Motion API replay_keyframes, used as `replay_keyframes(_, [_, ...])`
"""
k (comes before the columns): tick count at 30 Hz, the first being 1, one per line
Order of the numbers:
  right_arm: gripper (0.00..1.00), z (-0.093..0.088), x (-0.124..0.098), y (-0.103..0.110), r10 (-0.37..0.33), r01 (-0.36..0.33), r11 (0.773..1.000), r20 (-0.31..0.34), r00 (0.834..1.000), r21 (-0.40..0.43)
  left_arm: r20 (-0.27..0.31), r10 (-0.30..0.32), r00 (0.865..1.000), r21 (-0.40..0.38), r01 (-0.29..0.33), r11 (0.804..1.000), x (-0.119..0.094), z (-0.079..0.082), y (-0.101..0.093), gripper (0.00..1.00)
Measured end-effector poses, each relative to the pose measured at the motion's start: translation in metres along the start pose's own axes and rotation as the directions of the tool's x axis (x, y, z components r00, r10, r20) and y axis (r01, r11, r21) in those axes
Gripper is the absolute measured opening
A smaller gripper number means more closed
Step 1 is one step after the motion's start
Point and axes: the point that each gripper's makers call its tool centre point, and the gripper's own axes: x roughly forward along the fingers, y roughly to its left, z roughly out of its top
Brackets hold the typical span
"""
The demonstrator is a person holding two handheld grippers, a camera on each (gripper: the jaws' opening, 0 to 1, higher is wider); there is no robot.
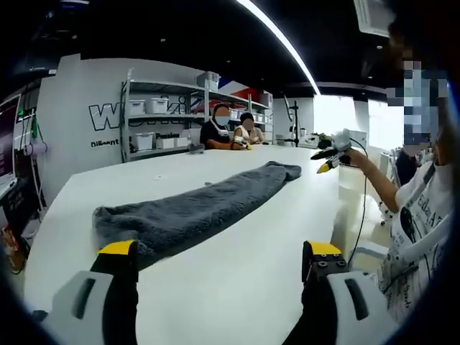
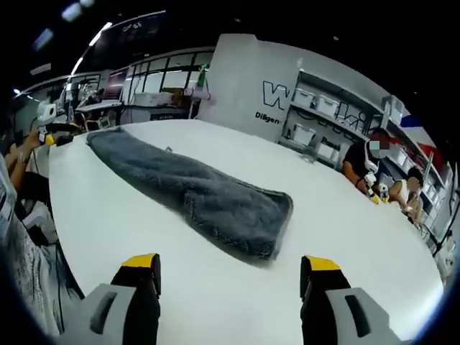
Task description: Fold the towel on the table until its edges align and the towel forms a compact rectangular stack.
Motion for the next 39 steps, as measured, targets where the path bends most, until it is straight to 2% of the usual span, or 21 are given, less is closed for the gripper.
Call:
replay_keyframes(3, [0.8,0.005,0.003,-0.01,-0.001,0.001,1.0,0.008,1.0,0.008,0.02,0.001,1.0,0.006,-0.001,1.0,-0.004,0.006,-0.002,0.99])
replay_keyframes(6, [0.7,0.007,0.016,-0.024,0.012,-0.012,0.999,-0.003,1.0,0.042,0.045,0.012,0.999,0.003,-0.012,1.0,-0.009,0.011,-0.003,0.99])
replay_keyframes(10, [0.7,0.0,0.033,-0.034,0.011,-0.008,0.998,-0.05,0.999,0.061,0.06,0.012,0.998,-0.002,-0.012,1.0,-0.012,0.013,-0.005,0.99])
replay_keyframes(13, [0.67,-0.004,0.046,-0.042,0.014,-0.008,0.997,-0.073,0.997,0.076,0.05,0.01,0.999,0.002,-0.01,1.0,-0.014,0.011,-0.005,0.99])
replay_keyframes(20, [0.46,-0.011,0.063,-0.037,0.052,-0.043,0.994,-0.088,0.995,0.096,0.05,0.003,0.999,0.005,-0.003,1.0,-0.013,0.01,-0.009,0.99])
replay_keyframes(23, [0.3,-0.018,0.066,-0.023,0.107,-0.095,0.988,-0.099,0.989,0.122,0.048,0.001,0.999,0.003,-0.002,1.0,-0.013,0.008,-0.01,0.99])
replay_keyframes(24, [0.28,-0.022,0.066,-0.014,0.118,-0.105,0.986,-0.103,0.988,0.131,0.045,0.001,0.999,0.002,-0.001,1.0,-0.013,0.007,-0.01,0.99])
replay_keyframes(26, [0.24,-0.026,0.066,-0.009,0.118,-0.104,0.987,-0.118,0.986,0.12,0.043,0.002,0.999,0.001,-0.002,1.0,-0.013,0.006,-0.009,0.99])
replay_keyframes(28, [0.12,-0.028,0.067,-0.013,0.116,-0.107,0.992,-0.122,0.986,0.072,0.04,0.005,0.999,-0.001,-0.005,1.0,-0.013,0.005,-0.009,0.99])
replay_keyframes(29, [0.1,-0.028,0.067,-0.016,0.114,-0.106,0.991,-0.117,0.986,0.076,0.04,0.005,0.999,-0.002,-0.005,1.0,-0.013,0.005,-0.009,0.99])
replay_keyframes(33, [0.08,-0.026,0.068,-0.023,0.108,-0.101,0.993,-0.109,0.988,0.06,0.039,0.005,0.999,0.0,-0.005,1.0,-0.012,0.004,-0.01,0.99])
replay_keyframes(39, [0.08,-0.03,0.067,-0.039,0.078,-0.072,0.996,-0.135,0.988,0.048,0.035,0.007,0.999,0.001,-0.007,1.0,-0.014,0.003,-0.009,0.99])
